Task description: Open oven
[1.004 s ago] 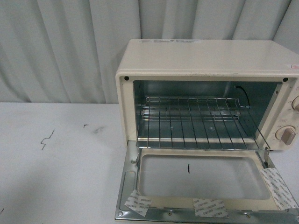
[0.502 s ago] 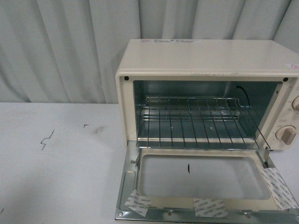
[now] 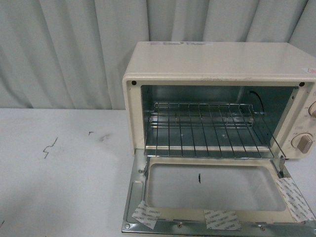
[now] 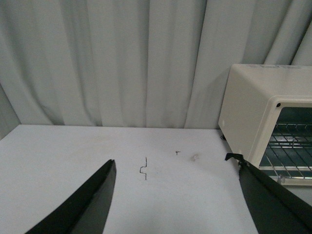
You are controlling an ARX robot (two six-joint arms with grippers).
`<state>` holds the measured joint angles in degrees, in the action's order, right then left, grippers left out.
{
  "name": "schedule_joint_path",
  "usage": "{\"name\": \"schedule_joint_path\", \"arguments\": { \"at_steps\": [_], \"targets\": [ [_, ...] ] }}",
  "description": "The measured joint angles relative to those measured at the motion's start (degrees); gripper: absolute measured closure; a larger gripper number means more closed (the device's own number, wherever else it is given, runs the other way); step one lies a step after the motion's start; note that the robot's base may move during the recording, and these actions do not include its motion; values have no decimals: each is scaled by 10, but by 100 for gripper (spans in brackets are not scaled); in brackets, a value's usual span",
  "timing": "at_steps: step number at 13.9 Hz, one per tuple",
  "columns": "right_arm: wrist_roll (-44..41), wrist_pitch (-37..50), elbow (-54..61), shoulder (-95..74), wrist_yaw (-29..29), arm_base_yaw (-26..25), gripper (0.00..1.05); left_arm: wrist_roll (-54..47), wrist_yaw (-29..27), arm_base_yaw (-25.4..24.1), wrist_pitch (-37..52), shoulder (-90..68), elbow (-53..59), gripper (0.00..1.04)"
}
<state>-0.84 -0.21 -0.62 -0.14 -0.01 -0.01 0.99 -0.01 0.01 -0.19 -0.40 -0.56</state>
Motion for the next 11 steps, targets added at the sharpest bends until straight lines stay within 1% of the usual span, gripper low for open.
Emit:
{"name": "schedule_joint_path", "arguments": {
  "at_steps": [1, 2, 3, 11],
  "targets": [
    [0, 0, 0, 0, 0, 0, 6, 0, 0, 0, 0, 0, 0, 16],
    [0, 0, 0, 0, 0, 0, 6, 0, 0, 0, 0, 0, 0, 5],
    [0, 0, 0, 0, 0, 0, 6, 0, 0, 0, 0, 0, 0, 8],
    [0, -2, 0, -1, 0, 0, 6, 0, -1, 0, -3, 0, 0, 7]
  ]
}}
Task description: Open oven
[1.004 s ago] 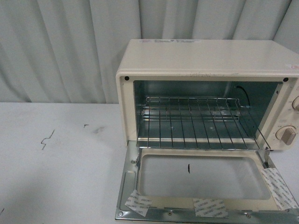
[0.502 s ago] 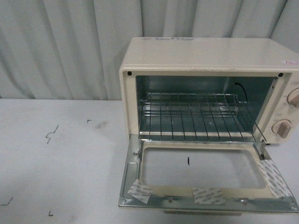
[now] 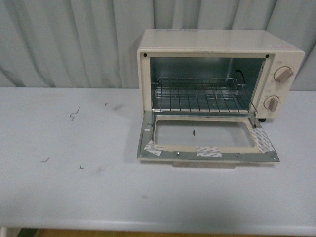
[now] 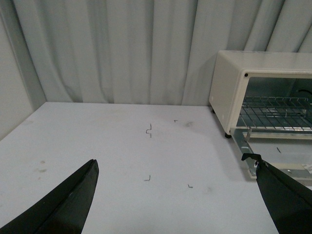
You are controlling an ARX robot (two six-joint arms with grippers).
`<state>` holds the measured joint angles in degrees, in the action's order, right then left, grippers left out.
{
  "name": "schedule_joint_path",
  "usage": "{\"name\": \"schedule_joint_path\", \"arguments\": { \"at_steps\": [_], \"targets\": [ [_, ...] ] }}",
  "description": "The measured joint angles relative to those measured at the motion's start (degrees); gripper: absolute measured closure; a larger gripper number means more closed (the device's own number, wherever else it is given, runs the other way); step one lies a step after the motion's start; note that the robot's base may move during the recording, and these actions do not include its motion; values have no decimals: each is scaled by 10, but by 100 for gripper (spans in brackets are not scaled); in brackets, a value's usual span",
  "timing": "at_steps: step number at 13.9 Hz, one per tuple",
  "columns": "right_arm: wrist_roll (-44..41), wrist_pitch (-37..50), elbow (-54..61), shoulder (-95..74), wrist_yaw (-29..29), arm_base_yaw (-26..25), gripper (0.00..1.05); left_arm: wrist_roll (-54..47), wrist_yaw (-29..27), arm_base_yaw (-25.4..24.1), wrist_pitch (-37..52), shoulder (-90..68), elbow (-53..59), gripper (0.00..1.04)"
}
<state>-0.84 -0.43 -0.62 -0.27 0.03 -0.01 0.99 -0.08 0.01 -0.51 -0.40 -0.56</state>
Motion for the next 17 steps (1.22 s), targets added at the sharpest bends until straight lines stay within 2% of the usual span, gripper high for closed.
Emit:
{"name": "schedule_joint_path", "arguments": {
  "at_steps": [17],
  "targets": [
    [0, 2, 0, 1, 0, 0, 6, 0, 1, 0, 3, 0, 0, 7]
  ]
}}
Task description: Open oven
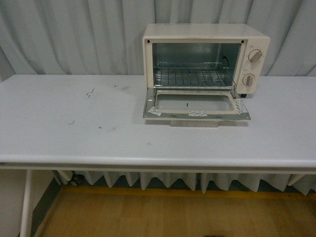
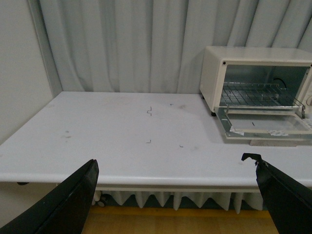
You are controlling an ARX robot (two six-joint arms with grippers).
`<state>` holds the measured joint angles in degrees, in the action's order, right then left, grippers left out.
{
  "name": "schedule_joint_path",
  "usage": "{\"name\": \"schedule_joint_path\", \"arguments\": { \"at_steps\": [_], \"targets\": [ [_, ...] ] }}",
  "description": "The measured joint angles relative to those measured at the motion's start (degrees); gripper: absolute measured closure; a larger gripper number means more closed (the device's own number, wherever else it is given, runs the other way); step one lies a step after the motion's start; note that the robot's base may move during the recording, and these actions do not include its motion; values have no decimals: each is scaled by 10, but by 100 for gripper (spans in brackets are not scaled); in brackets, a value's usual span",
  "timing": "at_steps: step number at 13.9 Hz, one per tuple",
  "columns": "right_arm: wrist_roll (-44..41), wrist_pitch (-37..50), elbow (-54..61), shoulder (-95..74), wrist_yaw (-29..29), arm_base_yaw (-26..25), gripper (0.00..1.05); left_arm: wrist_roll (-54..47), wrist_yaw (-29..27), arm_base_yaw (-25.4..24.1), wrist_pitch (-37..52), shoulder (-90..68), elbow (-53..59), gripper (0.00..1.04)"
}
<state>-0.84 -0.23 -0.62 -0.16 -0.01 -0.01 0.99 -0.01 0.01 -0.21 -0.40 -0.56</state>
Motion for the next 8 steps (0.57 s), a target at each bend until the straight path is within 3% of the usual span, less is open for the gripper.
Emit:
{"name": "schedule_joint_path", "arguments": {
  "at_steps": [8],
  "targets": [
    [0, 0, 0, 0, 0, 0, 6, 0, 0, 0, 0, 0, 0, 7]
  ]
}}
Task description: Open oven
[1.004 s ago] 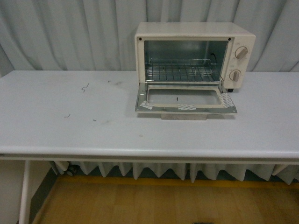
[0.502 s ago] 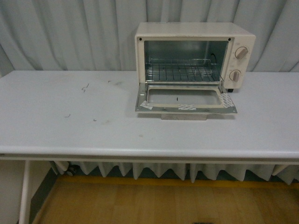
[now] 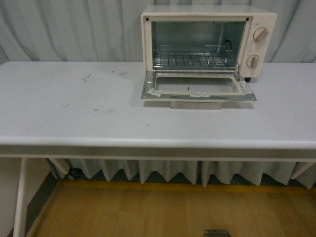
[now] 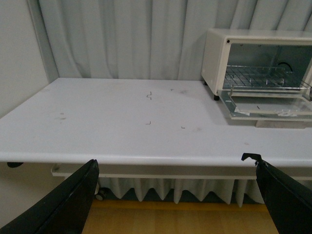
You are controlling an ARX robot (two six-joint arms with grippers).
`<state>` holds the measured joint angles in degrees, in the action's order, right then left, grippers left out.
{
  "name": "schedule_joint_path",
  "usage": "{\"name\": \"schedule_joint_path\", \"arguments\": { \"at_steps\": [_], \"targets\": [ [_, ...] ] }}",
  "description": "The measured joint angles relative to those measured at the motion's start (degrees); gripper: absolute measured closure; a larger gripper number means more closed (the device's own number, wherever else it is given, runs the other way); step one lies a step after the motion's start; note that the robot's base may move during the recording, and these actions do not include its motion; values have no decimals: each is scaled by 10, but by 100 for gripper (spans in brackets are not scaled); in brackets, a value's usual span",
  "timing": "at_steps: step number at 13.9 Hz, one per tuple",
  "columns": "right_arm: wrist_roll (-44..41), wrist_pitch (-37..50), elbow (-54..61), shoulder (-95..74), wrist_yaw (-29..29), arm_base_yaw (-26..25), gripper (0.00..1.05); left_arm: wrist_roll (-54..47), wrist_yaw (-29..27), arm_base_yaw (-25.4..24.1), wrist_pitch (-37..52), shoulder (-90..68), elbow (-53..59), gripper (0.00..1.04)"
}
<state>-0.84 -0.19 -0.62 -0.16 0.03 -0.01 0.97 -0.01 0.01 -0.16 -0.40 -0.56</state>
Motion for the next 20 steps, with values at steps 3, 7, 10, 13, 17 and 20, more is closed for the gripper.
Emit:
{"name": "schedule_joint_path", "arguments": {
  "at_steps": [3, 7, 10, 13, 17, 20],
  "targets": [
    [0, 0, 0, 0, -1, 0, 6, 0, 0, 0, 0, 0, 0, 7],
    [0, 0, 0, 0, 0, 0, 6, 0, 0, 0, 0, 0, 0, 7],
    [0, 0, 0, 0, 0, 0, 6, -1, 0, 0, -1, 0, 0, 7],
    [0, 0, 0, 0, -1, 0, 6, -2, 0, 0, 0, 0, 0, 7],
    [0, -1, 0, 0, 0, 0, 6, -2, 0, 0, -1, 0, 0, 7],
    [0, -1, 0, 0, 0, 0, 6, -2, 0, 0, -1, 0, 0, 7]
  ]
}}
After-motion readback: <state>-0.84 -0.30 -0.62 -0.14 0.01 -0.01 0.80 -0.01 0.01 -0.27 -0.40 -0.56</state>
